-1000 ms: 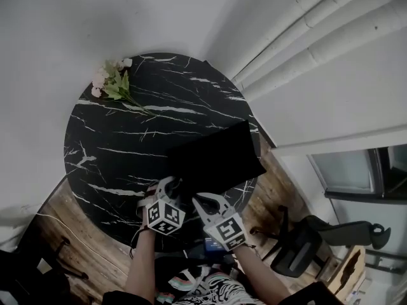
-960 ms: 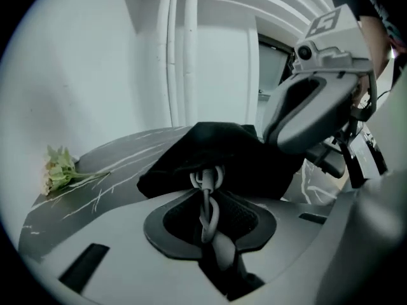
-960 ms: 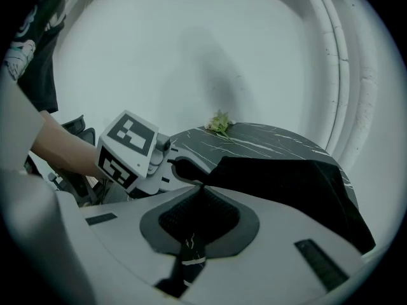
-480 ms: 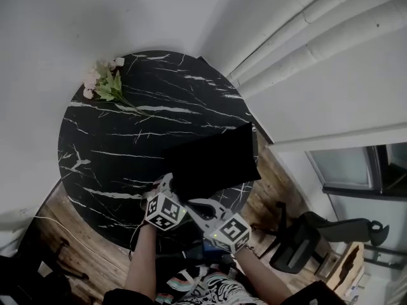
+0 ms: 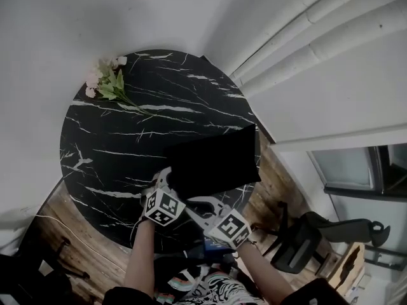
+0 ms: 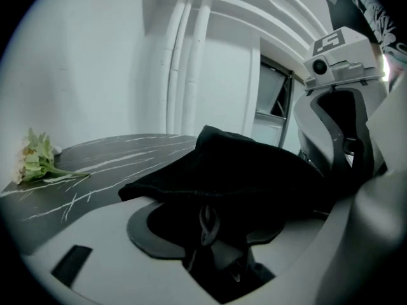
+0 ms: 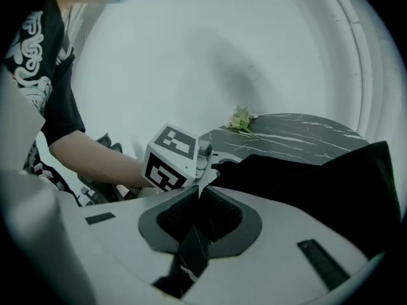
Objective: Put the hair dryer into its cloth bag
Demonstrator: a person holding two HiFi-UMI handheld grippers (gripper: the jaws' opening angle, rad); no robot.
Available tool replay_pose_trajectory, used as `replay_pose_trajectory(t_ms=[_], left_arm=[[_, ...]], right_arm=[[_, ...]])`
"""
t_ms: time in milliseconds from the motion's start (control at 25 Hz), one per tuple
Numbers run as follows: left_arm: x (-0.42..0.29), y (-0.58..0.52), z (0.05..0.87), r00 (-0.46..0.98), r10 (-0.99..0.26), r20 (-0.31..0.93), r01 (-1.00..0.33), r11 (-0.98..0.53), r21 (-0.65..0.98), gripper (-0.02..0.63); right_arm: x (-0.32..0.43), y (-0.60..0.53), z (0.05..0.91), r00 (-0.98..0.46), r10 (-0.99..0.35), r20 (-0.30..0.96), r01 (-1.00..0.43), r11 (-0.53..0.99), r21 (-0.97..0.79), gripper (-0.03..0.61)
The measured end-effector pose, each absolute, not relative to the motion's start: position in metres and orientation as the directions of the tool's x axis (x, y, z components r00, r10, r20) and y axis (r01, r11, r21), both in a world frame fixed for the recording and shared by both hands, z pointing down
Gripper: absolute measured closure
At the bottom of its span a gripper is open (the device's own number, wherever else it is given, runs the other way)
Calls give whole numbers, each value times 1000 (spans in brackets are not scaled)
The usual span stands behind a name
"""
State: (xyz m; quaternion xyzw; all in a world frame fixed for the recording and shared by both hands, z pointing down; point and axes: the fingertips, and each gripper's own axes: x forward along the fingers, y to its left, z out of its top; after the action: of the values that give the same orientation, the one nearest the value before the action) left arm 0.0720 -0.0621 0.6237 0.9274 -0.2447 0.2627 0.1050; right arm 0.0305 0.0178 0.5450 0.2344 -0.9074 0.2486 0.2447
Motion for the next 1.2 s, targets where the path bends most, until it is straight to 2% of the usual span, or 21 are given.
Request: replay_pose_trajectory(t_ms=[40,80,200,440,480,520,600,640,800,1040,1200], left_arm=[[69,-62,624,731,-411,544,-525,-849,63,376],[65,-61,625,718,-421,554,-535,-843,54,345],[47,-56,626,680,-450,580,-564,-826,21,330],[-3,-39,611,626,-545,558,-675,-737,37,328],[-12,-36,603,611,-576,543,-699,-714,29,339],[-20,-34,594,594,-609,525,-724,-690,18,396],[-32,-29,574,563,-666,489,-765,-644,3,562],[-35,-26,565,554,-683,475,-778,-628,5,588],[-31,-9,528,554,-716,424,-795,-606,16,601],[-12,19,477,466,-816,341,-853,-517,-72,601],[14,56,458,522,-787,328,-838,-544,27,601]], right_arm=[[33,16,546,-754,-325,570,-569,756,-322,552],[35,13,548,-735,-348,582,-594,745,-304,551],[42,8,550,-680,-417,603,-653,719,-238,551],[43,16,535,-645,-512,567,-707,682,-188,534],[45,17,530,-623,-543,563,-722,676,-147,534],[50,18,526,-593,-578,561,-739,668,-92,534],[62,20,519,-529,-637,561,-770,638,-2,540],[69,20,515,-507,-659,556,-787,616,14,546],[87,25,495,-462,-743,485,-858,513,-31,555],[99,53,468,-442,-799,407,-868,496,30,557],[121,83,457,-415,-831,371,-894,448,4,558]])
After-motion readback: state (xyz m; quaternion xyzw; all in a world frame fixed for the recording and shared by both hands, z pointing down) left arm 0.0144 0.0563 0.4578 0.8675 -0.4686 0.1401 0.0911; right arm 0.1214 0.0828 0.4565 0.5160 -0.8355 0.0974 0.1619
